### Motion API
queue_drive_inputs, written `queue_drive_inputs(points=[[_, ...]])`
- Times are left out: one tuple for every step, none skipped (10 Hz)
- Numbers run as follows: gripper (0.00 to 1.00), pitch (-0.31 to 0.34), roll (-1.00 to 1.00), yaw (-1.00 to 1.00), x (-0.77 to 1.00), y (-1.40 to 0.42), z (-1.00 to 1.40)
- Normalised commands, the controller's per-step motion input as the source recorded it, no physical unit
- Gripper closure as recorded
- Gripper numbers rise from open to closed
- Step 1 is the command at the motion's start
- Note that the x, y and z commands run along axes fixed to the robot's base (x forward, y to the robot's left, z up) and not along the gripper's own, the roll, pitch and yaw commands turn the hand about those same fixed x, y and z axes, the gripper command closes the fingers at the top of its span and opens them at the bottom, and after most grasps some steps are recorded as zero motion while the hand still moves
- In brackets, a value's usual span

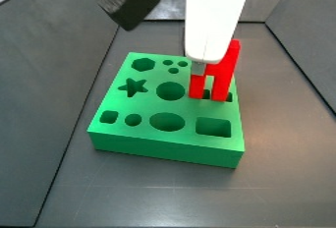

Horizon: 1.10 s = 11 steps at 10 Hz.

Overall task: Pick up the double-square object. Move up. Rotate the double-square object. Place the double-square object on the fixture. Regrasp the double-square object. Move to above the board. Insert the double-square object.
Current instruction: Insert the double-square object.

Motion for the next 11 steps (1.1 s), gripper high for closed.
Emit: queue_drive_inputs(points=[[1.00, 0.000, 0.00, 0.00, 0.29, 0.00, -0.31], [1.00, 0.000, 0.00, 0.00, 0.22, 0.00, -0.32], [1.00, 0.016, 0.02, 0.00, 0.14, 0.13, -0.32], [1.00, 0.034, 0.01, 0.00, 0.18, 0.25, -0.33], [1.00, 0.044, 0.02, 0.00, 0.07, 0.30, -0.35], [1.00, 0.016, 0.03, 0.00, 0.00, 0.18, -0.39], [1.00, 0.000, 0.01, 0.00, 0.00, 0.08, -0.49], [1.00, 0.000, 0.03, 0.00, 0.00, 0.01, -0.57], [1.00, 0.000, 0.07, 0.00, 0.00, 0.00, -0.62], [1.00, 0.000, 0.07, 0.01, 0.00, 0.01, -0.58], [1.00, -0.053, -0.01, 0.00, -0.03, 0.00, 0.00]])
